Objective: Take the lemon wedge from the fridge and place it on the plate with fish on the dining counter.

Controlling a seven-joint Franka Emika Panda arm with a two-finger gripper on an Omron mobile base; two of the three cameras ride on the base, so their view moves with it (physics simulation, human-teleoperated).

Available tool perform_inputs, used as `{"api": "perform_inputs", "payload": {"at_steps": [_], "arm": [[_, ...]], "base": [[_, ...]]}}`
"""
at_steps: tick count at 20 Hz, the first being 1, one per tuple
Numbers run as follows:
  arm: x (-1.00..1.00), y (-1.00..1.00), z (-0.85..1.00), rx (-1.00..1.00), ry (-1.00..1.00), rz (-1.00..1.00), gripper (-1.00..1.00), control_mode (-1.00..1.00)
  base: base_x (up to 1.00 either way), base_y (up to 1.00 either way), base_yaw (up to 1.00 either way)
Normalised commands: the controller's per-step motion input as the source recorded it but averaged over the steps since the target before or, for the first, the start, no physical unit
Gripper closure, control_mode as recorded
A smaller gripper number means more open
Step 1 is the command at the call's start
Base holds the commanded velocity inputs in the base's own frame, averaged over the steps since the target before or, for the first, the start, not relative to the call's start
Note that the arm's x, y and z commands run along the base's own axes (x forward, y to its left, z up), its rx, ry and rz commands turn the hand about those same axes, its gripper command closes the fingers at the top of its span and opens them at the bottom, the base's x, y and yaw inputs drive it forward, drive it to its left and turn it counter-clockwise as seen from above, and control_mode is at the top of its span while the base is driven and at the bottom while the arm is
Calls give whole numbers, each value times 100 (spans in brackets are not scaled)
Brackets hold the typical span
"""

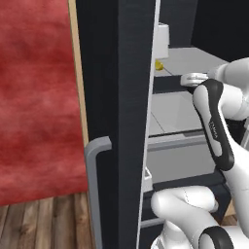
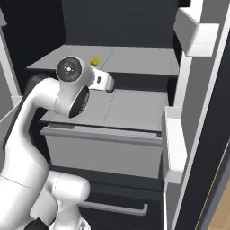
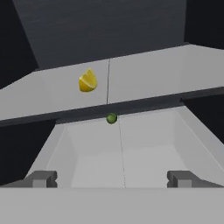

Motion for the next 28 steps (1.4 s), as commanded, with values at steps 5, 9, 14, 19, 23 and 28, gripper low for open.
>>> {"api": "perform_inputs", "payload": {"at_steps": [5,9,14,19,23,28], "arm": [[0,0,0,0,0,0,-100,100],[0,0,0,0,0,0,-100,100],[0,0,0,0,0,0,-100,100],[-34,-19,6,5,0,-15,-100,-100],[9,-1,4,0,0,-1,-100,-100],[60,4,71,1,0,-1,-100,-100]], "base": [[74,-27,-3],[69,-25,-2],[70,-25,-4],[0,-7,-3],[0,0,0],[0,0,0]]}}
